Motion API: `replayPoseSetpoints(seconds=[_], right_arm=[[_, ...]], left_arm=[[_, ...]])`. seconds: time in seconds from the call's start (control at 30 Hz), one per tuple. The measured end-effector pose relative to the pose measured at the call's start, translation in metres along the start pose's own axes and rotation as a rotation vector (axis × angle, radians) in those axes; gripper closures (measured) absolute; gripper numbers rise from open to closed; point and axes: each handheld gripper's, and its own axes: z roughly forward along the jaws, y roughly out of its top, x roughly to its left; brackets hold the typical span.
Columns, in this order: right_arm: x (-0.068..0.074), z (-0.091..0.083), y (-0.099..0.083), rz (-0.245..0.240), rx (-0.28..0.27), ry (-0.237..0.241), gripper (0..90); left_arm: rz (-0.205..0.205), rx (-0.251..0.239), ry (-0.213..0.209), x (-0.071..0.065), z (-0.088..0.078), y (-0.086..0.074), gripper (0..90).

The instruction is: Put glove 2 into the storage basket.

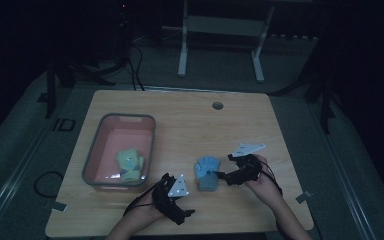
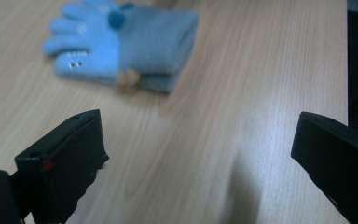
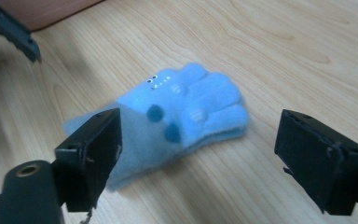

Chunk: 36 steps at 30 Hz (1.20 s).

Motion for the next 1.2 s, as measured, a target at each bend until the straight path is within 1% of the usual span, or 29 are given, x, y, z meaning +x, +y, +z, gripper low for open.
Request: replayPoseSetpoints(seconds=[0.03,0.07,0.1,0.13,0.23,0.3,0.37,0.4,0.43,0.5,0.53,0.57,0.63,0.7,0.73,0.77,0.83,0.9,0.93,0.97,1.0,1.03,1.07,1.1,1.13,1.17,1.2], right_arm=[[0.000,-0.001,0.000,-0.012,-0.009,-0.016,14.2],[-0.001,-0.003,0.000,-0.026,-0.010,-0.027,14.2],[-0.001,-0.005,0.001,-0.031,-0.010,-0.033,14.2],[-0.001,-0.006,0.001,-0.026,-0.011,-0.036,14.3],[-0.003,-0.009,0.002,-0.004,-0.002,-0.016,14.1],[-0.006,-0.010,0.002,0.013,-0.006,0.019,14.1],[-0.007,-0.012,0.002,0.005,-0.030,0.019,14.0],[-0.008,-0.012,0.002,0.006,-0.035,0.018,14.1],[-0.009,-0.013,0.003,0.009,-0.038,0.024,14.2],[-0.009,-0.013,0.003,0.005,-0.041,0.028,14.1],[-0.010,-0.014,0.003,0.004,-0.048,0.029,14.2],[-0.012,-0.014,0.003,0.019,-0.045,0.037,14.3],[-0.015,-0.013,0.004,0.036,-0.063,0.044,14.4],[-0.016,-0.013,0.004,0.063,-0.066,0.066,14.5],[-0.017,-0.013,0.004,0.074,-0.067,0.074,14.6],[-0.018,-0.013,0.005,0.090,-0.067,0.075,14.7],[-0.019,-0.013,0.006,0.112,-0.062,0.087,14.6],[-0.018,-0.012,0.007,0.122,-0.060,0.079,14.0],[-0.018,-0.011,0.007,0.124,-0.054,0.077,13.7],[-0.017,-0.009,0.008,0.131,-0.053,0.080,12.8],[-0.017,-0.008,0.008,0.141,-0.054,0.075,12.4],[-0.016,-0.007,0.009,0.152,-0.059,0.069,12.0],[-0.016,-0.007,0.010,0.165,-0.062,0.068,11.6],[-0.017,-0.005,0.011,0.185,-0.071,0.076,11.6],[-0.017,-0.004,0.012,0.192,-0.071,0.078,11.6],[-0.018,-0.002,0.013,0.199,-0.065,0.076,13.5],[-0.018,0.001,0.015,0.197,-0.057,0.062,18.5]], left_arm=[[0.005,0.005,0.006,0.001,0.000,0.001,3.1],[0.015,0.008,0.023,0.001,0.001,0.001,4.3],[0.016,0.008,0.030,0.001,0.002,0.002,5.1],[0.020,0.012,0.027,0.002,0.004,0.003,5.1],[0.045,0.014,0.032,0.003,0.007,0.006,6.1],[0.063,0.003,0.031,0.003,0.009,0.008,7.5],[0.086,0.003,0.029,0.004,0.011,0.011,10.3],[0.086,0.007,0.023,0.005,0.013,0.013,10.3],[0.095,0.017,0.021,0.006,0.015,0.014,10.6],[0.101,0.018,0.024,0.007,0.017,0.015,13.3],[0.113,0.023,0.024,0.008,0.020,0.018,13.3],[0.122,0.024,0.023,0.008,0.022,0.019,14.5],[0.137,0.026,0.019,0.009,0.026,0.022,15.1],[0.150,0.016,0.025,0.008,0.028,0.025,16.5],[0.163,0.010,0.019,0.008,0.030,0.027,18.6],[0.172,0.012,0.023,0.008,0.031,0.028,20.0],[0.196,0.012,0.017,0.008,0.033,0.031,21.6],[0.210,0.013,0.011,0.008,0.036,0.034,23.1],[0.220,0.014,0.011,0.008,0.037,0.035,25.4],[0.229,0.017,0.010,0.009,0.039,0.035,25.9],[0.231,0.018,0.002,0.009,0.040,0.036,26.7],[0.236,0.021,0.006,0.009,0.042,0.037,29.6],[0.244,0.025,0.003,0.010,0.044,0.037,30.7],[0.241,0.025,-0.004,0.011,0.045,0.038,31.7],[0.233,0.030,-0.012,0.011,0.048,0.038,32.9],[0.235,0.039,-0.015,0.012,0.050,0.038,33.7],[0.238,0.042,-0.008,0.012,0.052,0.038,33.9]])
